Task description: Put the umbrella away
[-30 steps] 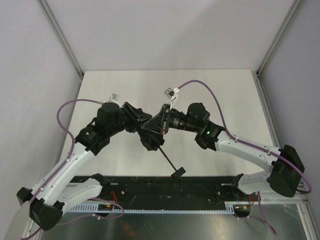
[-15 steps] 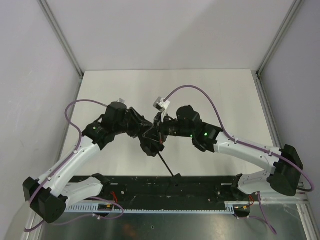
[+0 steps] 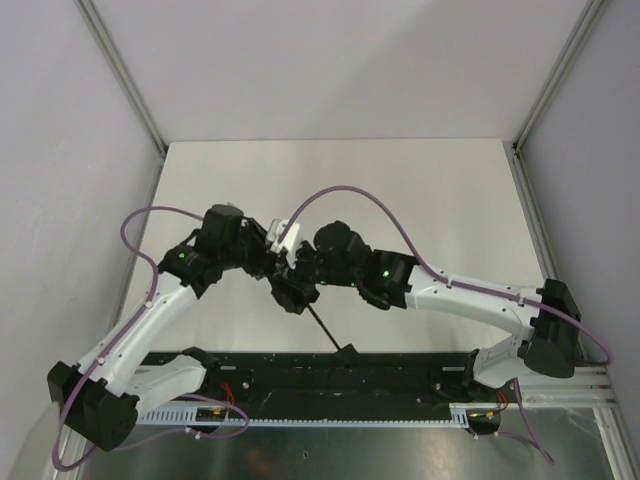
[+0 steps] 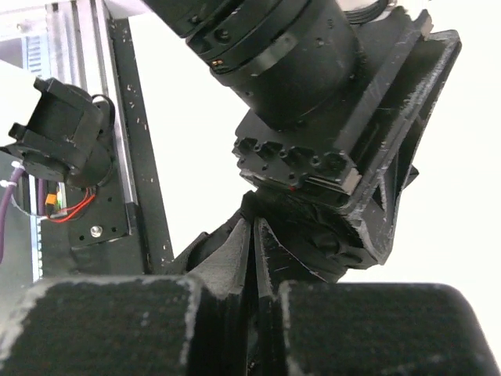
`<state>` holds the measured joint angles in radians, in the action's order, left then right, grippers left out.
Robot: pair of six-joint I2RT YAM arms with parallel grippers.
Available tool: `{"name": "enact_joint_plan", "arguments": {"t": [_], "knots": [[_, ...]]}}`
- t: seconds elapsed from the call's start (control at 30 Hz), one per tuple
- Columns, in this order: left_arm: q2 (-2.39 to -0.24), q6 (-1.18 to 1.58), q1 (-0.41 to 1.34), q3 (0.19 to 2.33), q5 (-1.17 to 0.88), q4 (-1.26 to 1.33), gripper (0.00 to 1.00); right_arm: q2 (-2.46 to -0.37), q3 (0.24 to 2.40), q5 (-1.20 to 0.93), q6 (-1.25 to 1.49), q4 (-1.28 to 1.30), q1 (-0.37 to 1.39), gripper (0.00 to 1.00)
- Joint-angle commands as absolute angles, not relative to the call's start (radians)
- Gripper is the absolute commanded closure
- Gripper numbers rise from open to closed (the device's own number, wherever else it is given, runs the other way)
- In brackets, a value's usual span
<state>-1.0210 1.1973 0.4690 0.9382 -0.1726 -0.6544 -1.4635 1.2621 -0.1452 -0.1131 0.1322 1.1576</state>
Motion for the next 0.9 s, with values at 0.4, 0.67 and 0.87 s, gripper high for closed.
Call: {"name": "enact_joint_plan", "arguments": {"t": [0.4,0.67,0.87], "knots": [[-0.892,1.017,0.392,0.951,0.022,-0.274,1.0,-1.266,1.189,-0.445,0.156,0.138,1.157,0.47],[-0.853,0.393,0.494,0.83,0.233,0.208,1.0,-1.001,1.187,-0.293,0.288,0.133,1.004,0.31],[-0.929,-0.108,0.695,0.722,0.313,0.616,1.0,-0.963,1.149,-0.245,0.308,0.278,0.839,0.3]]}}
